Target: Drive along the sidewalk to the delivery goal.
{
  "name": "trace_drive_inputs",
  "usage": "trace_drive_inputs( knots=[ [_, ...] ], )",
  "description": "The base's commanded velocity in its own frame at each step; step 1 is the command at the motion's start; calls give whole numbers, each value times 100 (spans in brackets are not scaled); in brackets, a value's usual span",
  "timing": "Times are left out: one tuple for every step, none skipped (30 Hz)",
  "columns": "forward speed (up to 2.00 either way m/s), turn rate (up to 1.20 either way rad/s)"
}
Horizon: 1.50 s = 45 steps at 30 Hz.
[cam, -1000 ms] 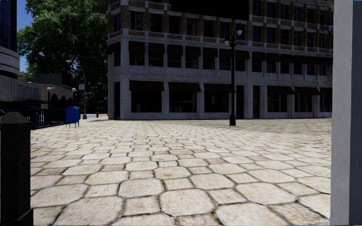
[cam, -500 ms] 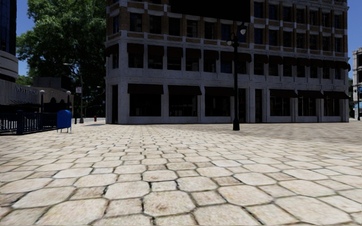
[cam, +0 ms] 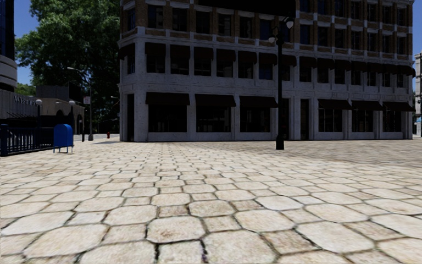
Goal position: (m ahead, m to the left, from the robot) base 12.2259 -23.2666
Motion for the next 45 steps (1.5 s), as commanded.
trace_drive_inputs(
  knots=[
    [139, 0],
    [139, -2],
    [139, -14],
    [139, -14],
    [139, -19],
    [139, -21],
    [139, -23],
    [139, -23],
    [139, -23],
    [139, -24],
    [139, -24],
    [139, -24],
    [140, -25],
    [140, -25],
    [140, -28],
    [140, -30],
    [140, -30],
    [140, -31],
    [140, -31],
    [140, -31],
    [140, -31],
    [140, -31],
    [140, -31],
    [140, -31],
    [140, -31],
    [140, -31],
    [141, -31],
    [141, -31],
    [149, -31],
    [153, -31],
    [153, -31],
    [156, -31],
    [156, -31],
    [200, -31],
    [200, -32],
    [200, -34],
    [200, -38],
    [200, -38],
    [200, -38],
    [200, -38],
    [200, -39],
    [200, -39],
    [200, -39],
    [200, -39],
    [200, -39]
  ],
)
